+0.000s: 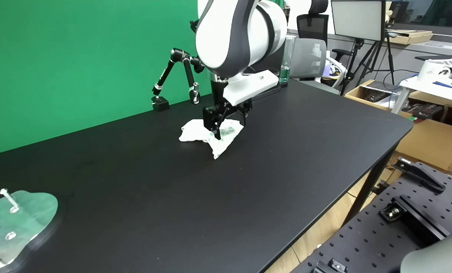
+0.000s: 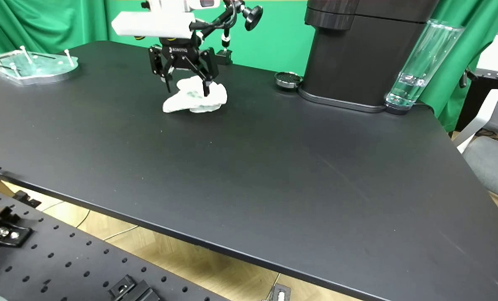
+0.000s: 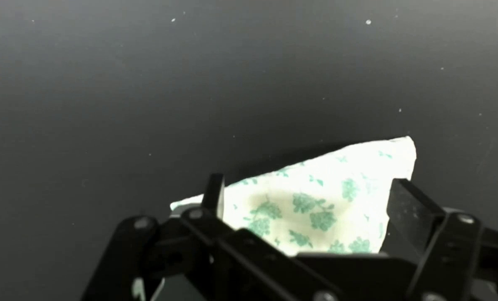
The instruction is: Hang the cloth on the object
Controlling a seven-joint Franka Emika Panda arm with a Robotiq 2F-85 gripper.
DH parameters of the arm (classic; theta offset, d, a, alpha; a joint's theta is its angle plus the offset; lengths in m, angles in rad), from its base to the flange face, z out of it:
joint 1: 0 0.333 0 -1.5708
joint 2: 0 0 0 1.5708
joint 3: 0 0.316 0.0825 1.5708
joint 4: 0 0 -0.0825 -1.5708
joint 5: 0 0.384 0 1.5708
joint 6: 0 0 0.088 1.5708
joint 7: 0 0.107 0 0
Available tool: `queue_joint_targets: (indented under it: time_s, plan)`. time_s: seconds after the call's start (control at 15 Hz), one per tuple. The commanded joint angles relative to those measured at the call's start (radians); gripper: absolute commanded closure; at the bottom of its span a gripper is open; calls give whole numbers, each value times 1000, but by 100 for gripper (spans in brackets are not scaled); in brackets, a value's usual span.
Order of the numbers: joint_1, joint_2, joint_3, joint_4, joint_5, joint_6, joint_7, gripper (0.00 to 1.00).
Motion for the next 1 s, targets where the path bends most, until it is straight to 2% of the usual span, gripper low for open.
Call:
queue_joint_targets:
  time_s: [0.0,0.07,0.2,0.27,0.6,0.87,0.93]
  plan:
    - [28,34,-32,13,-27,47,54,5]
    - [32,43,-36,13,-24,62,51,26]
    - [44,56,-50,16,-21,96,59,30]
    - [50,62,-58,18,-20,112,62,35]
    - [77,69,-84,19,-1,156,73,72]
    - [94,45,-93,28,34,111,135,98]
    - [107,33,-105,34,45,81,175,100]
